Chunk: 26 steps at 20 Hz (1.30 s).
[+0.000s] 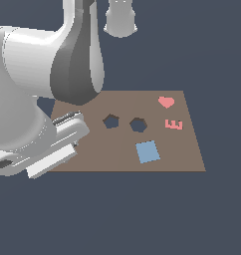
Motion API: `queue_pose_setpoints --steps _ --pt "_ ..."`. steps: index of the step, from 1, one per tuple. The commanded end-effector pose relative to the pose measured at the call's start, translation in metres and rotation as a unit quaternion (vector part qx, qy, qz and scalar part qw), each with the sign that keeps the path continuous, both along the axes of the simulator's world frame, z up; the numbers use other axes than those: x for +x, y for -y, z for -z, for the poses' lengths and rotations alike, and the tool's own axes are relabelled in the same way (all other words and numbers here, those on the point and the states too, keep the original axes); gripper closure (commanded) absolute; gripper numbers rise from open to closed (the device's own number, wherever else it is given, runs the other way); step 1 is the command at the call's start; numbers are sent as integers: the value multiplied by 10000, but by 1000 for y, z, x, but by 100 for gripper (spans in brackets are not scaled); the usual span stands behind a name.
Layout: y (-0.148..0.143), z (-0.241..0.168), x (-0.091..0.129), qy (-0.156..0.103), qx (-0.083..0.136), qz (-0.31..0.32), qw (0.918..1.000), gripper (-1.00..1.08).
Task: Insert a designated object into the corresponding slot on a board.
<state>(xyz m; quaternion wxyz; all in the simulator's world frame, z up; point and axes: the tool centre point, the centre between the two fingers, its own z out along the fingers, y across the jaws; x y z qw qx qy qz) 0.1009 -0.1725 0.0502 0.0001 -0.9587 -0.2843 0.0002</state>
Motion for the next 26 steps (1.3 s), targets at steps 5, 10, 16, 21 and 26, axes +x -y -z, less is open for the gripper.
queue_pose_setpoints --steps 5,10,16,21,26 --pt "0 2 1 0 0 -11 10000 -92" --pt "0 17 1 2 0 -18 10000 -92" --pt "0 20 1 2 0 -18 10000 108" --pt "0 20 1 2 0 -18 10000 108" --pt "0 17 2 5 -2 -19 10000 108"
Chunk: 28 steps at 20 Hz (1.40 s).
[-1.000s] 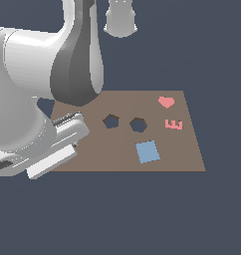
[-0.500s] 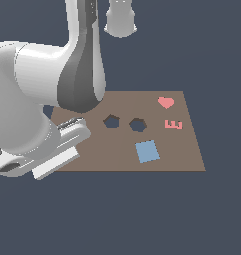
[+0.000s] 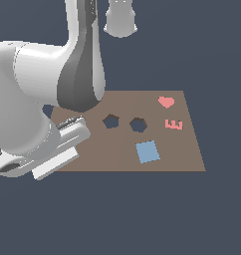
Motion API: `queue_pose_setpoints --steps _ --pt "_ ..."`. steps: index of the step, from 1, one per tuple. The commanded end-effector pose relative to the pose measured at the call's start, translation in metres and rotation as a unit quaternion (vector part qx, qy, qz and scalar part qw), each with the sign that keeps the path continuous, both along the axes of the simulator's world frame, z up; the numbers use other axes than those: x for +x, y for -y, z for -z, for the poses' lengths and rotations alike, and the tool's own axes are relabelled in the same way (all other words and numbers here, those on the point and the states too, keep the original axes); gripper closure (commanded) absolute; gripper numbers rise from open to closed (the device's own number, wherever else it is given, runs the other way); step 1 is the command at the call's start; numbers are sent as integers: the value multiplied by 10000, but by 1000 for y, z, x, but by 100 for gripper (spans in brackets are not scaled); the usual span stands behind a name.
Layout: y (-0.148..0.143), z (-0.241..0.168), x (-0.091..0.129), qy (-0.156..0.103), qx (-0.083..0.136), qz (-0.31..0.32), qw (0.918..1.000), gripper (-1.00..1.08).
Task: Insert a designated object into the corresponding slot on a board.
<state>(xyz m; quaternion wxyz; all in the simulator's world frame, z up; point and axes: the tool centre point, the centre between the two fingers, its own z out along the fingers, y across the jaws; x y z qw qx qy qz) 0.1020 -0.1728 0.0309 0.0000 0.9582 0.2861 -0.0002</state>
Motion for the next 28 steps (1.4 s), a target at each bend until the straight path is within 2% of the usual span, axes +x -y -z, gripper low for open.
queue_pose_setpoints --steps 1,10,18,23,28 --pt "0 -4 0 5 -1 -1 10000 108" --pt "-6 -2 4 -2 1 -227 9997 108" --pt "-29 -3 14 -1 0 -1037 9946 108" --pt "-54 -4 21 0 -1 -1840 9829 108" --pt "-84 -5 24 1 -3 -2747 9615 108"
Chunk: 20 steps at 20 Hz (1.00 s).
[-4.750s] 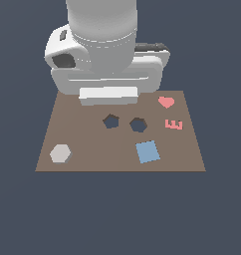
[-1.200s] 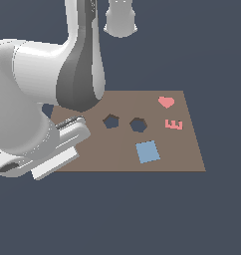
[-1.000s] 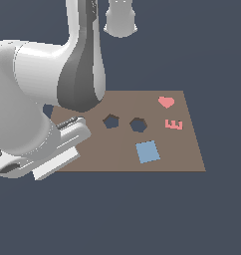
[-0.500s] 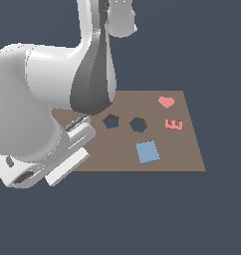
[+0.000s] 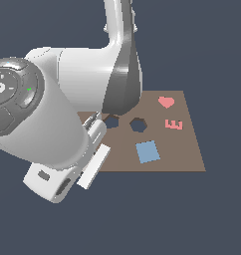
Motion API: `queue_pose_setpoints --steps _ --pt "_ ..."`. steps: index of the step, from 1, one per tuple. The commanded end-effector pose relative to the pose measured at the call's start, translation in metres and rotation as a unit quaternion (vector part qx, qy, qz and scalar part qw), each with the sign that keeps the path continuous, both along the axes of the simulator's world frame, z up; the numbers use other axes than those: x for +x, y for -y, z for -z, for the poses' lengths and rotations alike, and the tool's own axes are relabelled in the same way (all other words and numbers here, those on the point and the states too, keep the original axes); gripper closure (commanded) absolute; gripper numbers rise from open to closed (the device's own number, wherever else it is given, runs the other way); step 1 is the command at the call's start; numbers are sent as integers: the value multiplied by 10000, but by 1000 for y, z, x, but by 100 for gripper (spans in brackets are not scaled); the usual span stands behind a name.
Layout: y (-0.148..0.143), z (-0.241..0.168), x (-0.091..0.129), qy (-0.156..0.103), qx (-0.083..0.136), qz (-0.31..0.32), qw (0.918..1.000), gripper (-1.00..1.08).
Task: Insert a designated object into the corresponding slot on a board.
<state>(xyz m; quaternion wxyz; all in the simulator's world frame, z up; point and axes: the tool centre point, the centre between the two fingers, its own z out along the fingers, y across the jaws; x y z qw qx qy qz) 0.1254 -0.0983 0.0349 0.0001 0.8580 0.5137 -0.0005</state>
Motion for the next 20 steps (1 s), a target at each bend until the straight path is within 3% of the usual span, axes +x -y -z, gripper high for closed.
queue_pose_setpoints --steps 1,6,11,15,20 --pt "-15 -1 1 4 -1 -476 9989 108" --pt "-45 -2 -4 5 -2 -1431 9897 108" --pt "-76 -3 -15 6 -3 -2429 9700 108" --pt "-101 -3 -29 6 -3 -3271 9450 108" --pt "-128 -4 -55 6 -4 -4350 9004 108"
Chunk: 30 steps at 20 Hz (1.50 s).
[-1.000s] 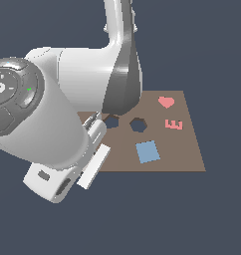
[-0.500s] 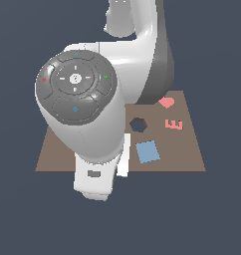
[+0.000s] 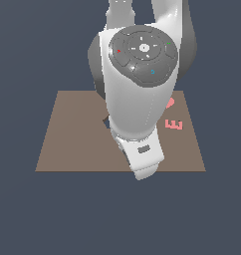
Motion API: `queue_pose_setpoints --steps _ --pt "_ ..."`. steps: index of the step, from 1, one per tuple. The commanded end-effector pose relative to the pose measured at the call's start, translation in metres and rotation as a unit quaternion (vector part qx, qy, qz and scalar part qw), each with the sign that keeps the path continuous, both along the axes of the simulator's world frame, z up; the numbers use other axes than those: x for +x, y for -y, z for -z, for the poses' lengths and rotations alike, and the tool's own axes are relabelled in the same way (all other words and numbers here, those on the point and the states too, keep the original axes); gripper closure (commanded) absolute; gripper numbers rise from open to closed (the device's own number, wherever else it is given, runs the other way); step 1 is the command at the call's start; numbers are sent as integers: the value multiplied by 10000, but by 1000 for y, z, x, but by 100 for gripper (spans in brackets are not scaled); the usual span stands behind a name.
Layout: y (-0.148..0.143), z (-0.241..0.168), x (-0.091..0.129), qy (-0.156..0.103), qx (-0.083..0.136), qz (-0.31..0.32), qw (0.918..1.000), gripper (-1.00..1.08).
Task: Insert a designated object into the corresponding slot on a board.
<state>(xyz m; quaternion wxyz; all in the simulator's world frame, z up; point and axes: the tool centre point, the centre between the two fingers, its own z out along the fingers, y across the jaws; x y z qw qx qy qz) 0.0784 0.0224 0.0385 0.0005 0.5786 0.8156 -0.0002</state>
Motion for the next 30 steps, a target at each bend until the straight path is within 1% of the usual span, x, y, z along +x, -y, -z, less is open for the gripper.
queue_pose_setpoints --steps 1,4,9,13,17,22,30 --pt "-12 -1 -14 3 -2 -573 9984 108" --pt "-22 -1 -29 3 -3 -1150 9934 108" --pt "-33 -2 -52 1 -4 -1897 9818 108" --pt "-37 -2 -65 -1 -4 -2317 9728 108" --pt "-38 -2 -74 -2 -5 -2586 9660 108" --pt "-39 -2 -78 -2 -5 -2722 9622 108" --pt "-38 8 -78 -4 -3 -2721 9623 108"
